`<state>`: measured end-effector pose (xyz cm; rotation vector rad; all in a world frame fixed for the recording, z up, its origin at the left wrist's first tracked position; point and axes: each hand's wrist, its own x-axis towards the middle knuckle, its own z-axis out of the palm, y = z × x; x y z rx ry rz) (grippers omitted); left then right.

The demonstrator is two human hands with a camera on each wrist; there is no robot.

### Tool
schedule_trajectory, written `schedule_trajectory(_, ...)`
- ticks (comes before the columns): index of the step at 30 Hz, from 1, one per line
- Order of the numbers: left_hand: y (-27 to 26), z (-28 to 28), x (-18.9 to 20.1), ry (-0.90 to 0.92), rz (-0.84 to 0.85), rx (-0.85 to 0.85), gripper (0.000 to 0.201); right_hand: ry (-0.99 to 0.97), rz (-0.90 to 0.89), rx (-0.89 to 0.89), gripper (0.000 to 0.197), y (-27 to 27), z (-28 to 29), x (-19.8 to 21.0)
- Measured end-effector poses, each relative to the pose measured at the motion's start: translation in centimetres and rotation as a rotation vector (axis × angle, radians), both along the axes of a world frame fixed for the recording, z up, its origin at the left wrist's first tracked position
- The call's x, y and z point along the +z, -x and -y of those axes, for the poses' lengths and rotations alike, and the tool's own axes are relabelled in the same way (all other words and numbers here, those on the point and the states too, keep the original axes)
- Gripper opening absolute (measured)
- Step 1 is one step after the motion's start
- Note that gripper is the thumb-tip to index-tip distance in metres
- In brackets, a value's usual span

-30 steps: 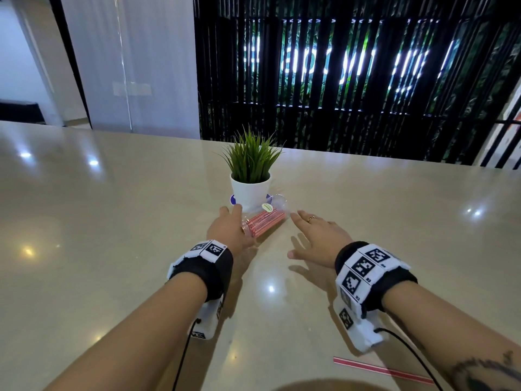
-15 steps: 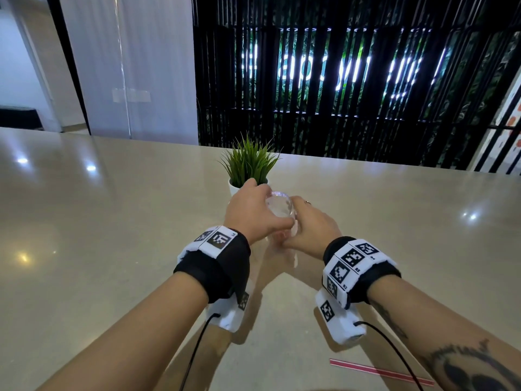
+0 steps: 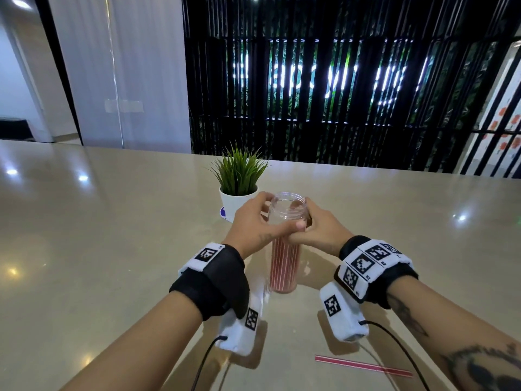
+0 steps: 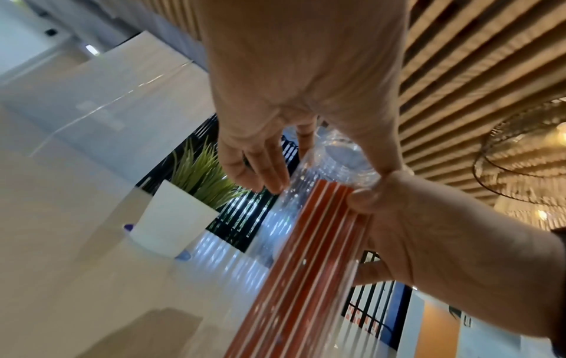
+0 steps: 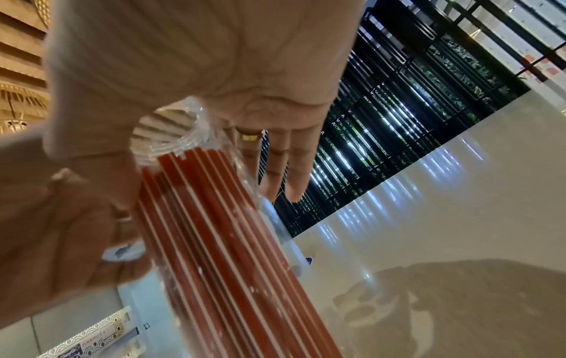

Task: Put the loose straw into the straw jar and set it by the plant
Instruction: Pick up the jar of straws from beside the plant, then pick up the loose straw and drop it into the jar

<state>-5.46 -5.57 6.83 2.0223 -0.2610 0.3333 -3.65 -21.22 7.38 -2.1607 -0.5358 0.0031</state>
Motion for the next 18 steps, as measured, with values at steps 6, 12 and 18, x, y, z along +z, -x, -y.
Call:
schedule_trajectory(6,0.5,1.1,-0.4,0.228,-0.165,-0.131,0.063,-0.021,-0.04,0.042,0.077,0.2,0.4,0.4)
schedule_trajectory(12,0.4,1.6,-0.4,0.263,-0.104,-0.121,0.061,0.073,-0.07,0.034,0.08,1.1,1.3,1.0)
schedule_trajectory(18,0.9,1.6,0.3,0.292,-0.068,-0.015,0.058,0.666,-0.301,0.096,0.048,2.7,3.5,1.9)
